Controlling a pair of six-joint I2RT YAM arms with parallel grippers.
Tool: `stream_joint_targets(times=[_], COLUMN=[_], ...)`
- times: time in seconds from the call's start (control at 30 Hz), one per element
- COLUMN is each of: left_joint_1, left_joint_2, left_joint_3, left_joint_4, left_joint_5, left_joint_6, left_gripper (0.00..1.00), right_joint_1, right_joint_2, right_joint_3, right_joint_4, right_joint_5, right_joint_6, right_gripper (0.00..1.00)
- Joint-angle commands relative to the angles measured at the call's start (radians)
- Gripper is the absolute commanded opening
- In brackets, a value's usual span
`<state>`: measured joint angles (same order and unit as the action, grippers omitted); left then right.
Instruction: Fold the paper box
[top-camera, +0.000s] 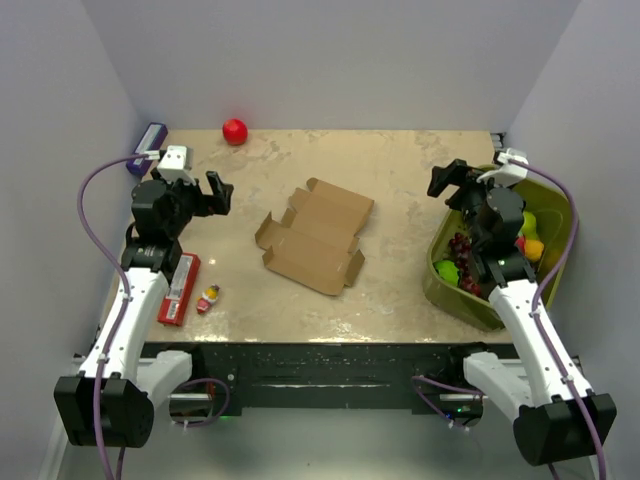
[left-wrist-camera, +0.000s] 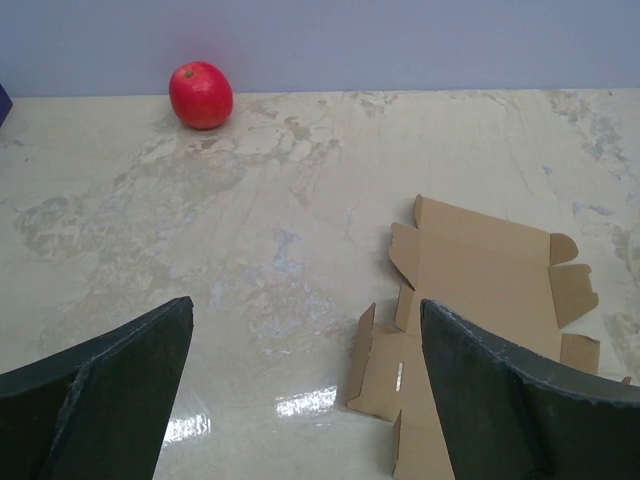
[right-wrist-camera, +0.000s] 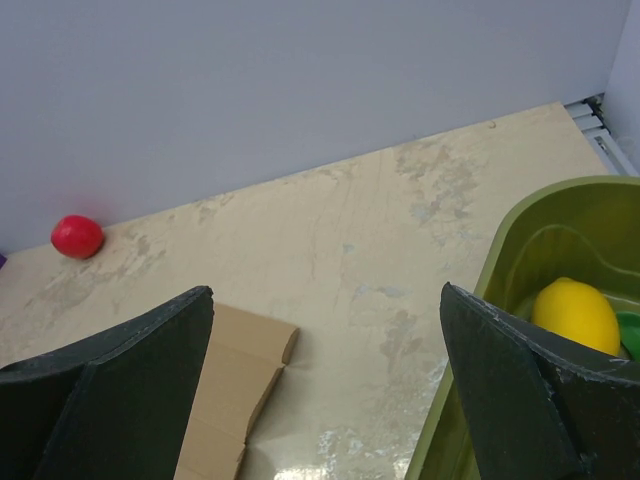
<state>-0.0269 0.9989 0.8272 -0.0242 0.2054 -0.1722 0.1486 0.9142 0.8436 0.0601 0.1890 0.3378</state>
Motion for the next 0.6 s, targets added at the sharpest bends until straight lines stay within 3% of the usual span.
stream_joint_targets(times=[0.0, 0.57], left_joint_1=[-0.004, -0.002], left_joint_2=[0.003, 0.036], left_joint_3=[0.041, 0.05], left_joint_4=[0.035, 0.033], left_joint_5=[0.008, 0.064], left_joint_6=[-0.015, -0.004], left_gripper=[1.0, 0.99], right_joint_1=[-0.004, -0.003], right_joint_2=[0.022, 0.06], right_joint_3=[0.066, 0.163], right_joint_4=[-0.031, -0.181], right_joint_5=[-0.042, -0.187], right_joint_6=[-0.016, -0.031], right_gripper=[0.99, 0.95])
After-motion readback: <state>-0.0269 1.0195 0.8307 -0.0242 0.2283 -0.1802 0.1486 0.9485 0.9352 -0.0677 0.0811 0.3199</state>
